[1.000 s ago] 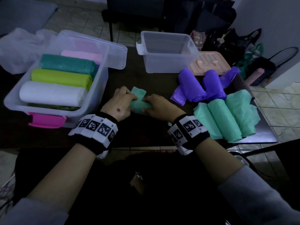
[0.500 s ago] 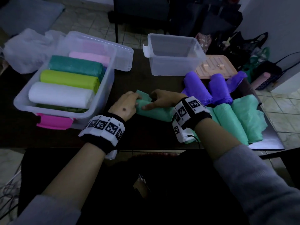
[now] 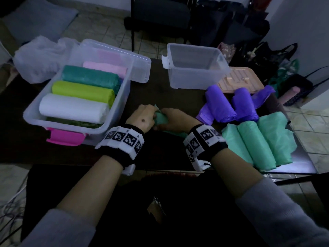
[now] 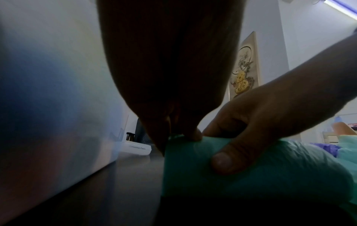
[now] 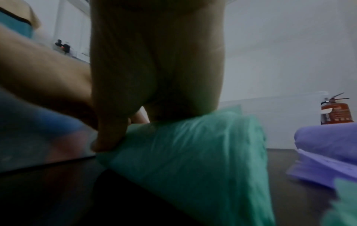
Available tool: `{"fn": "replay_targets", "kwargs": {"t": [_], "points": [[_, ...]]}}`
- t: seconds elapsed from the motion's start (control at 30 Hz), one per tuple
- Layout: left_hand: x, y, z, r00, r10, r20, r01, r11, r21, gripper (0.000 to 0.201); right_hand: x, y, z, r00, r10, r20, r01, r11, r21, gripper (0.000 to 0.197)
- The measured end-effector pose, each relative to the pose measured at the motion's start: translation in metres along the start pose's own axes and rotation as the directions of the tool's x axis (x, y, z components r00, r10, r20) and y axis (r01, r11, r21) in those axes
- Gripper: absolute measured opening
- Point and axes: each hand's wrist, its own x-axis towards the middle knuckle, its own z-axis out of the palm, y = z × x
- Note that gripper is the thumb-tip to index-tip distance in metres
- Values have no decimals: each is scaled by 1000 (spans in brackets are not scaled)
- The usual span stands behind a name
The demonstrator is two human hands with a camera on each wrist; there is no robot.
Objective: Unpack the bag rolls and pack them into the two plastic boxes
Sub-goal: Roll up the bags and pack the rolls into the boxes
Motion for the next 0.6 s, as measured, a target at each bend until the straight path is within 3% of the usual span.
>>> {"fn": "replay_targets", "kwargs": {"t": [0.13,0.23,0.33,0.47,0.6], "points": [[-4,18,-12,999,-49,21,46,994,97,29,-3,1,6,999,-14,-44,15,1000,21,50],[-3,44,-34,984,-84,-160,96,993,68,25,-5,-3,-2,997,-38,-63,43,996,79,50],[0,59,-78,951,-91,-297,83,996,-38,29,-4,-13,-23,980,-82,-183,105,987,119,48],[6,33,-156,901,-87,-424,50,994,-99,30,5,-40,-63,944,-92,-316,164,964,211,47],[19,-22,-215,884,-198,-423,189,980,-64,30,19,-81,-94,857,-172,-485,340,897,283,35]]}}
